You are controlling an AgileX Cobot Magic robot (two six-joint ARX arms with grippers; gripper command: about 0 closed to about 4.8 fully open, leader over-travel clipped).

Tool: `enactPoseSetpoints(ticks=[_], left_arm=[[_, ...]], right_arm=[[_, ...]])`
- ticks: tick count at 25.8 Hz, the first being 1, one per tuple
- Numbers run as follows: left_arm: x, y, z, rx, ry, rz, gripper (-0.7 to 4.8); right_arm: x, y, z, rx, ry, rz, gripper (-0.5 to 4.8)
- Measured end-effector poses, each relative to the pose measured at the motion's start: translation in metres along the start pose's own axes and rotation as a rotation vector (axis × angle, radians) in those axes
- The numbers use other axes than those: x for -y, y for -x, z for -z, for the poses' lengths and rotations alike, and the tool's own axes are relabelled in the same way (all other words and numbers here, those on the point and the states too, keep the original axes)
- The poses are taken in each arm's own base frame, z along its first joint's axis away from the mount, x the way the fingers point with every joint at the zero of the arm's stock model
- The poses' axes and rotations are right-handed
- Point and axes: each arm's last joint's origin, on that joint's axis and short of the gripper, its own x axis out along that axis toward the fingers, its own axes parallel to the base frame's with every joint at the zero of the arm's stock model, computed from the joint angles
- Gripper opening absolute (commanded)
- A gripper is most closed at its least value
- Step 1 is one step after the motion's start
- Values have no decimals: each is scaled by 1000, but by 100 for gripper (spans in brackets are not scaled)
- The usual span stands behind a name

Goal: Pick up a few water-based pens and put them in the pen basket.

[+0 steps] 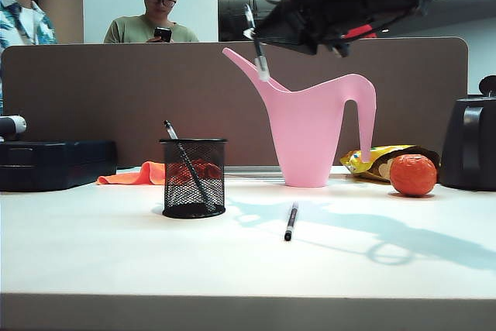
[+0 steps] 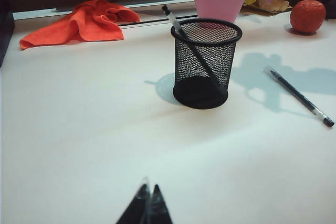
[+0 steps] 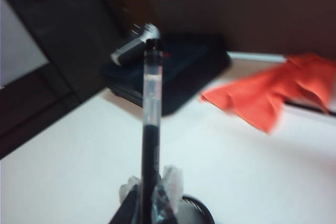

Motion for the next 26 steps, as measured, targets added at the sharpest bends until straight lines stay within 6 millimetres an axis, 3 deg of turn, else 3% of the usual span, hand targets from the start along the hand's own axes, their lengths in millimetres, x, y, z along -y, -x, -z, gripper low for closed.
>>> enactPoseSetpoints(ticks=[6, 14, 20, 26], left_arm=[[0, 0, 0, 0, 0, 0, -3], [0, 0, 0, 0, 0, 0, -3], [0, 0, 0, 0, 0, 0, -3], [0, 0, 0, 0, 0, 0, -3]], right_arm=[[5, -20, 19, 90, 62, -98, -9], [15, -41, 52, 65, 48, -117, -9], [10, -70, 43, 114, 76, -163, -9], [17, -84, 59, 43, 42, -114, -9]])
